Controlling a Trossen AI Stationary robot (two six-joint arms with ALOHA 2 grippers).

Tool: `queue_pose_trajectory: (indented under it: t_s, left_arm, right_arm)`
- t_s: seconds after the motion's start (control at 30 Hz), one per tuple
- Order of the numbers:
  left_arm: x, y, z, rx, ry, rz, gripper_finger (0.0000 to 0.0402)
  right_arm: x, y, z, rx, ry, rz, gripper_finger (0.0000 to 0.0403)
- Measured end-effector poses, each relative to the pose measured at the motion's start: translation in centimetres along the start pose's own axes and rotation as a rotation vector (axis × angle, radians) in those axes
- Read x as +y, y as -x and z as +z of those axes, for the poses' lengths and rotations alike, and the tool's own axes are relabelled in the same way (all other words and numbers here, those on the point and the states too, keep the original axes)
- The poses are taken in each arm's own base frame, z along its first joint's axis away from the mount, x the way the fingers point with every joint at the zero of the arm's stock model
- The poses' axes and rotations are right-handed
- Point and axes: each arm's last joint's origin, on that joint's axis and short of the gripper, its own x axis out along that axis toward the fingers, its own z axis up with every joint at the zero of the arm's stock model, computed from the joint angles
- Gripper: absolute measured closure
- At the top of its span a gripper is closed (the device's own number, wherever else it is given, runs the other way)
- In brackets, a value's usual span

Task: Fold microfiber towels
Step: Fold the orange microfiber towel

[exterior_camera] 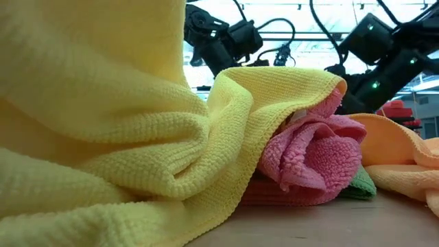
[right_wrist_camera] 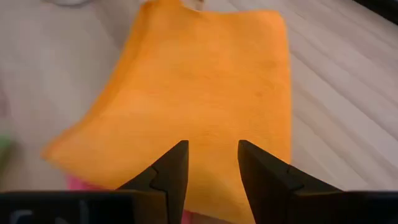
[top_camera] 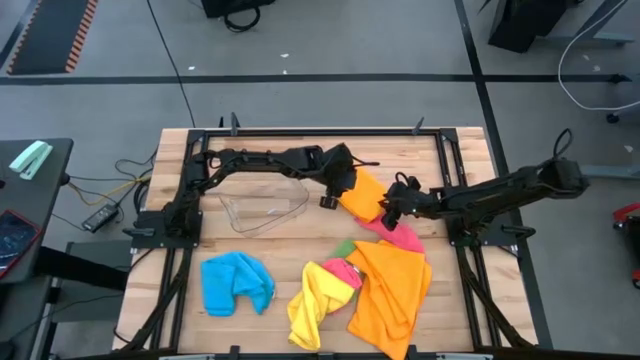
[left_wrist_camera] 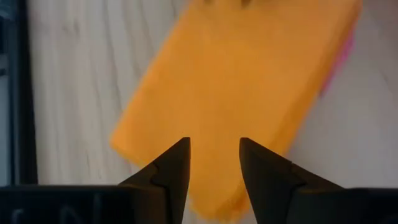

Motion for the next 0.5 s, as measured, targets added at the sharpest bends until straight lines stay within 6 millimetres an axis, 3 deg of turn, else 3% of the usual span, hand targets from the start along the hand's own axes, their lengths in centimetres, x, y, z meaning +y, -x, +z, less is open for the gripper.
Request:
queue_pose_trajectory:
  t_s: [0.23,0.37,0.5]
  left_arm:
    - [-0.6,-3.7,-1.4,0.006,0.041,0.001,0.0274]
    - [-0.4,-3.6,-1.0,-0.020,0.075,0.016,0.0284]
    - [-0.2,-2.4,-0.5,-0.030,0.090,0.020,0.0294]
  right_arm:
    - [0.2,-1.3,-1.0,0.095,-0.011,0.017,0.0251]
    - [-0.6,-2.5,-1.4,0.158,-0.032,-0.051,0.0255]
    - [-2.1,-3.4,-0.2,0.193,-0.045,-0.140,0.0261]
